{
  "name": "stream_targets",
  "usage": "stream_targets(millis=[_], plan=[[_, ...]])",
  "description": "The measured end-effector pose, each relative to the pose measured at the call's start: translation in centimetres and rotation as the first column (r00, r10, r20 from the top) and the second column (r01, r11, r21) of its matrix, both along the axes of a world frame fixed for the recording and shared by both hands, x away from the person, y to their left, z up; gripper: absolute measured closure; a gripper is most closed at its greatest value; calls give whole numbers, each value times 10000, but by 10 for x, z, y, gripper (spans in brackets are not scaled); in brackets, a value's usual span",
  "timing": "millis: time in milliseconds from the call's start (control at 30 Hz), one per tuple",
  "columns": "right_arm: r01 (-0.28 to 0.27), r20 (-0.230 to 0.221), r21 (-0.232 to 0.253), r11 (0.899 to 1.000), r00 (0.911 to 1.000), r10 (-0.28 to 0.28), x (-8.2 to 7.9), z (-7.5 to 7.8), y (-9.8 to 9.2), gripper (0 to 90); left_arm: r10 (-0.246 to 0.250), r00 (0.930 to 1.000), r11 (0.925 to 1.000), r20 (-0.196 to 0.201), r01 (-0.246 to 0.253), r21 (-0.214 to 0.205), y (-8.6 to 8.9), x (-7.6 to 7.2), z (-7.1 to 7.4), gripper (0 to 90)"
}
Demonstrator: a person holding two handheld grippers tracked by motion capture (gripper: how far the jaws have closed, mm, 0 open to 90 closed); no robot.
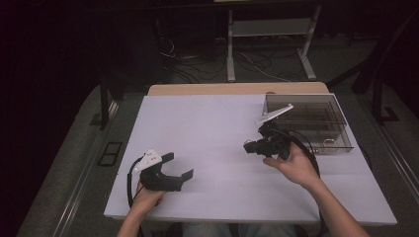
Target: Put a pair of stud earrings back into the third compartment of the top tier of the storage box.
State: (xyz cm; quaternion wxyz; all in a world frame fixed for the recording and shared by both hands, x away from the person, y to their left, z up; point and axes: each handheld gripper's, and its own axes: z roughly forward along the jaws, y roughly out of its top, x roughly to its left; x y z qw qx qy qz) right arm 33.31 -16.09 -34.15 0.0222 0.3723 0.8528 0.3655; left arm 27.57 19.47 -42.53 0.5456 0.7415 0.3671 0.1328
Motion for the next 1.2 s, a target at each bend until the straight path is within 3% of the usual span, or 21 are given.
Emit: stream_targets(millis=[1200], plan=[[1069,494,216,9940,9929,-1079,-3,29,-59,850,15,10000,10000,-13,-15,15,-2,0,-1,0]])
